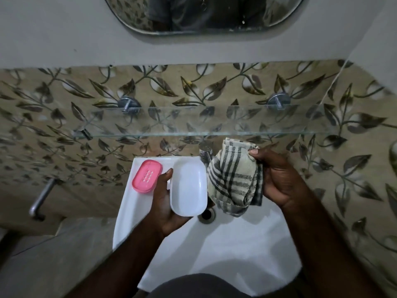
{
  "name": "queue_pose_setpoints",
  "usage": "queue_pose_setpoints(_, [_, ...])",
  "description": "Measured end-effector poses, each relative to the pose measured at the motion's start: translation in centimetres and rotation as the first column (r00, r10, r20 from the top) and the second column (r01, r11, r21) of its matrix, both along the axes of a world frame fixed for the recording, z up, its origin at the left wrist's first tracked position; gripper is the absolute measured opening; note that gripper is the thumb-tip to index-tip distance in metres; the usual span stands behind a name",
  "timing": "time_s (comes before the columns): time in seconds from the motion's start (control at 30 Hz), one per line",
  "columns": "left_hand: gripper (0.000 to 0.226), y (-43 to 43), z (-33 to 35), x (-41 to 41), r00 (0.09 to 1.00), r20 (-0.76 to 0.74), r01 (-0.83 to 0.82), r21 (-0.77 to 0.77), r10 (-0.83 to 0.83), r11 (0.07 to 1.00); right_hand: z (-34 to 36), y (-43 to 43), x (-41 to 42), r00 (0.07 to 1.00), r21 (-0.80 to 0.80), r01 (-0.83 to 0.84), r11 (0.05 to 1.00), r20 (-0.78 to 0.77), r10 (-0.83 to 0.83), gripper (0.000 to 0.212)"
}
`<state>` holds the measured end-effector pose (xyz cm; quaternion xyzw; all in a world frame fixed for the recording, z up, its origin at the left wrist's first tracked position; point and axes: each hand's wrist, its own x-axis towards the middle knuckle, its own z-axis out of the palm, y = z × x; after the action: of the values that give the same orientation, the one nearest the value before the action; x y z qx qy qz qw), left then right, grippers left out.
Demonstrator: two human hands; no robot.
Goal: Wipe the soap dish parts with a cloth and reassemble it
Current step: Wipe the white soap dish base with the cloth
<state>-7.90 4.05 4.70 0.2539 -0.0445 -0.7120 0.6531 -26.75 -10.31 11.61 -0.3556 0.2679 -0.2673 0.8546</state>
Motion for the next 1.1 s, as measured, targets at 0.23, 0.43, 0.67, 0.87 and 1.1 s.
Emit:
queue_pose_setpoints(0.23, [0.058, 1.1, 0.3, 0.5, 0.986, 0.155, -0.060, 0.034, 0.054, 0.998, -4.2, 1.2, 1.3, 0.967, -0.044, 0.072, 0.996, -0.243, -0.081, 0.015])
queue_pose_setpoints(0.43, [0.051, 0.6, 1.6, -0.7, 0.940, 0.337, -0.072, 0.029, 0.058, 0.997, -4.9, 3.5, 2.5, 0.924, -0.380, 0.051, 0.924, -0.332, -0.187, 0.010])
queue_pose_setpoints(0.67, [0.073, 1.0, 3.8, -0.9, 0.898, 0.440, 0.016, 0.009, -0.018, 1.000, -6.6, 5.7, 2.0, 0.948, -0.440, -0.082, 0.894, -0.311, -0.066, 0.048])
queue_pose_setpoints(0.87, [0.072, 1.3, 4.8, -0.6, 0.894, 0.448, 0.004, -0.033, 0.011, 0.999, -7.0, 5.4, 1.8, 0.942, -0.425, -0.138, 0.895, -0.335, -0.014, 0.048])
queue_pose_setpoints(1.1, [0.068, 2.2, 3.2, 1.1, 0.902, 0.361, -0.263, 0.028, 0.235, 0.965, -8.0, 4.6, 2.3, 0.981, 0.269, 0.195, 0.943, -0.032, -0.194, 0.038])
